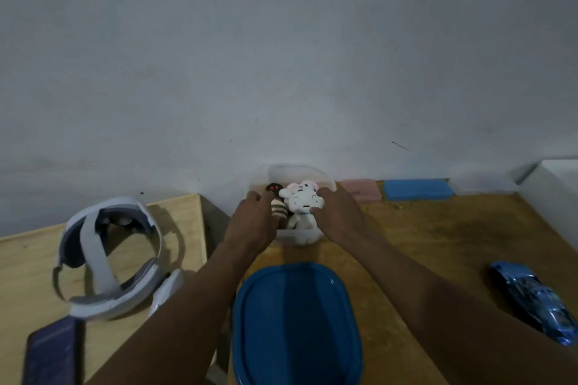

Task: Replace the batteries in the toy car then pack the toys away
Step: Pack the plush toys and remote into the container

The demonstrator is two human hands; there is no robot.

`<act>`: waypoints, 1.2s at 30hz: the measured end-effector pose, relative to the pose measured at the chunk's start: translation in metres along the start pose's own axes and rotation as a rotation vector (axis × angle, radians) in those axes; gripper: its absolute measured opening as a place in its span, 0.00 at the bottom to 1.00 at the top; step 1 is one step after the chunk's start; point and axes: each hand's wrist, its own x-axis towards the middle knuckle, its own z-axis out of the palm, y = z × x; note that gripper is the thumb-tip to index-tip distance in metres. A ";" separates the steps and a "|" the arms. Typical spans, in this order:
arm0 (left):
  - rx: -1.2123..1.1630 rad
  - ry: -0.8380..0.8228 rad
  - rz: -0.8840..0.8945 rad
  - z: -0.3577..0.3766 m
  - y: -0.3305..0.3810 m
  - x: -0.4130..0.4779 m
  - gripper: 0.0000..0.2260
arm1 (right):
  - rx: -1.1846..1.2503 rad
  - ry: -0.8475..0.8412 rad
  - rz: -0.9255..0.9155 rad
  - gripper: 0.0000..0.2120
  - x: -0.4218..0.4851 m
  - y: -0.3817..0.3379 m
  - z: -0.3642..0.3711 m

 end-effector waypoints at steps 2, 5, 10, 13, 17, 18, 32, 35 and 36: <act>-0.006 0.002 -0.033 0.002 0.006 -0.021 0.18 | 0.006 -0.024 -0.010 0.19 -0.019 0.004 0.001; -0.023 -0.018 -0.097 0.007 0.015 -0.056 0.17 | 0.025 -0.063 -0.041 0.19 -0.055 0.013 0.004; -0.021 -0.126 -0.189 0.028 0.015 -0.121 0.16 | -0.010 -0.172 -0.014 0.20 -0.121 0.028 0.019; -0.018 -0.189 -0.237 0.041 0.010 -0.154 0.19 | 0.022 -0.230 0.061 0.22 -0.151 0.031 0.035; -0.023 -0.254 -0.299 0.052 -0.002 -0.183 0.21 | 0.011 -0.287 0.140 0.21 -0.176 0.036 0.047; -0.024 -0.266 -0.302 0.055 -0.006 -0.187 0.21 | 0.004 -0.288 0.149 0.20 -0.179 0.039 0.050; -0.115 -0.281 -0.436 0.075 -0.035 -0.192 0.31 | 0.095 -0.221 0.369 0.17 -0.189 0.043 0.074; -0.129 -0.251 -0.419 0.068 -0.032 -0.195 0.35 | 0.080 -0.194 0.370 0.09 -0.194 0.044 0.073; -0.139 -0.239 -0.414 0.065 -0.030 -0.196 0.36 | 0.094 -0.179 0.375 0.08 -0.196 0.044 0.072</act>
